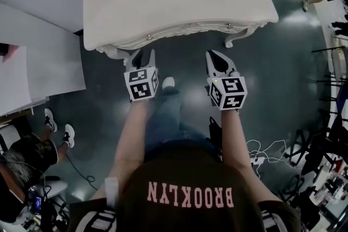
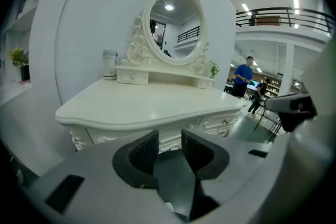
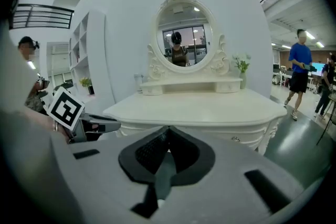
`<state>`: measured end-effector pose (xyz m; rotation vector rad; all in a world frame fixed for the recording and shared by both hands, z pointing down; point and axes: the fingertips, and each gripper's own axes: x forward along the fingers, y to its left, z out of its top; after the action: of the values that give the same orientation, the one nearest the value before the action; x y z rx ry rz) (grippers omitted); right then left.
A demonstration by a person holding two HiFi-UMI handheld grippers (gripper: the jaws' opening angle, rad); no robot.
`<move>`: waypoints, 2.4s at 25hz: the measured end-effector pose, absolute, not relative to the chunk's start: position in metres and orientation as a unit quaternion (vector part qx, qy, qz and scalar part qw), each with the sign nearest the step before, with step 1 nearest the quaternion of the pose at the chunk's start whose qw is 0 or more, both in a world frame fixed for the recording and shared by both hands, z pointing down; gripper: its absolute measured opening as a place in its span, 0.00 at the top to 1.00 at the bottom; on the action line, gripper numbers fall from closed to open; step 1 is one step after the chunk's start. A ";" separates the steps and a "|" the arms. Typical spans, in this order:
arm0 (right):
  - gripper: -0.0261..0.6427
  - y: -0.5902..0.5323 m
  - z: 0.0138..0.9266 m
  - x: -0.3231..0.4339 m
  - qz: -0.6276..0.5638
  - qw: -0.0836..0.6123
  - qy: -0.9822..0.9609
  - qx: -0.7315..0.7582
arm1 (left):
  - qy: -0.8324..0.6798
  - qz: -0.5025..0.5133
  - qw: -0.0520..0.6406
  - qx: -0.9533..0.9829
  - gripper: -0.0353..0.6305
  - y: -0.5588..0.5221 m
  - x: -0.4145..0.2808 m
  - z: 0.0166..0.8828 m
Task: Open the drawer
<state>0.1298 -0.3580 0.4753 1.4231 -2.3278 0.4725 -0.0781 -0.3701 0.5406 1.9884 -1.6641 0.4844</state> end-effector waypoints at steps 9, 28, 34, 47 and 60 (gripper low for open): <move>0.97 -0.402 0.526 0.127 0.209 0.226 -0.809 0.500 | -0.612 0.230 0.306 0.692 0.75 -0.413 -0.087 0.619; 0.97 -0.437 0.560 0.121 0.229 0.273 -0.798 0.486 | -0.612 0.280 0.327 0.663 0.76 -0.462 -0.091 0.684; 0.97 -0.437 0.556 0.124 0.222 0.273 -0.798 0.489 | -0.611 0.280 0.325 0.665 0.78 -0.462 -0.093 0.686; 0.97 -0.410 0.556 0.139 0.237 0.261 -0.797 0.491 | -0.616 0.284 0.329 0.657 0.78 -0.461 -0.093 0.683; 0.97 -0.388 0.550 0.155 0.240 0.251 -0.804 0.483 | -0.605 0.295 0.356 0.649 0.78 -0.421 -0.079 0.687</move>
<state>0.1549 -0.3882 0.5499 1.3137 -2.1868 0.6543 -0.0790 -0.4206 0.6867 1.6753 -1.5620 0.7627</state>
